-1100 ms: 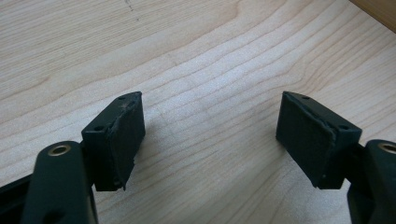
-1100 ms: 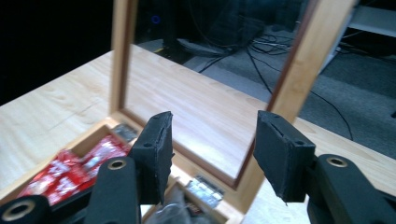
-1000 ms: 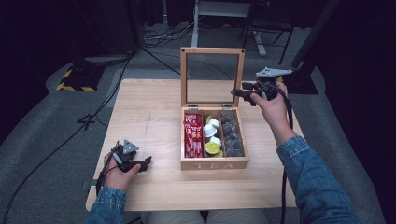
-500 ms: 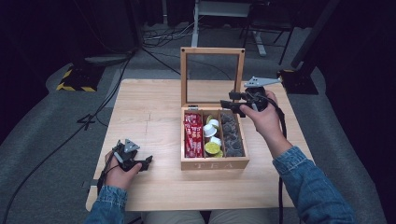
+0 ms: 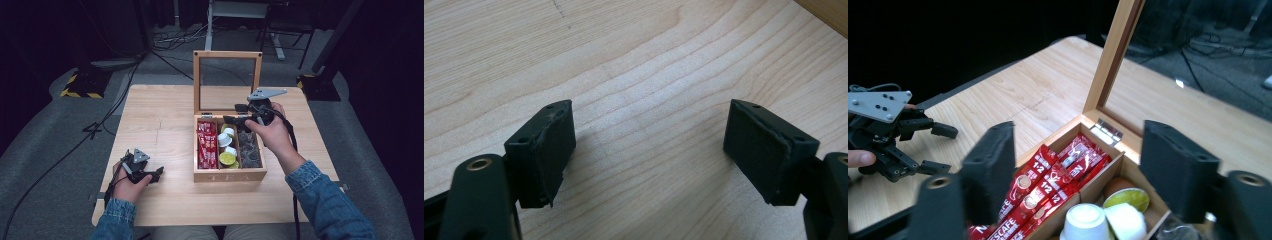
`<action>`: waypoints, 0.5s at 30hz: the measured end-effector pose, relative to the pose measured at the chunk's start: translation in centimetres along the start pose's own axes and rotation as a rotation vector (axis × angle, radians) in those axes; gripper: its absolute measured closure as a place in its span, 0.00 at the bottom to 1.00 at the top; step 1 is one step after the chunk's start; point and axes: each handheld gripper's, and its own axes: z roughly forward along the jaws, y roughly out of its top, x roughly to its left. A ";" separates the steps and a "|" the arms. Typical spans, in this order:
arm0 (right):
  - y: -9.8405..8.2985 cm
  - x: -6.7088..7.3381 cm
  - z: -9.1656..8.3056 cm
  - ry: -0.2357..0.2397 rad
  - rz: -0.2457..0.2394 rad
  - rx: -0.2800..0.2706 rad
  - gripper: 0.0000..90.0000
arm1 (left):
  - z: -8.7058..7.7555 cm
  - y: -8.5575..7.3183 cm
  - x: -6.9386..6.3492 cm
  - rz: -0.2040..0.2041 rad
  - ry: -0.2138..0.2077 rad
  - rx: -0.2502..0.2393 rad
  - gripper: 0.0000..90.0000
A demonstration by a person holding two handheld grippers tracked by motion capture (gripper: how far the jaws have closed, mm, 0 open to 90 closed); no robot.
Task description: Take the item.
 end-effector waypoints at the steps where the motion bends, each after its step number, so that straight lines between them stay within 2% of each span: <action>1: -0.1 0.2 0.3 -0.017 0.019 -0.005 0.33 | 0.0 0.0 0.0 0.001 -0.001 0.000 0.24; 4: -0.3 0.8 0.9 -0.025 0.005 0.000 0.32 | -0.1 -0.1 -0.1 0.005 -0.004 -0.001 0.24; 9: -0.5 1.6 1.8 0.006 0.003 0.028 0.37 | -0.3 -0.3 -0.1 0.009 -0.005 0.001 0.24; 14: -0.9 2.0 2.8 0.041 0.018 0.104 0.49 | -0.6 -0.6 -0.2 -0.001 0.000 0.002 0.24; 15: -1.1 2.0 3.2 0.047 0.020 0.134 0.50 | -0.6 -0.6 -0.2 -0.002 0.001 0.000 0.24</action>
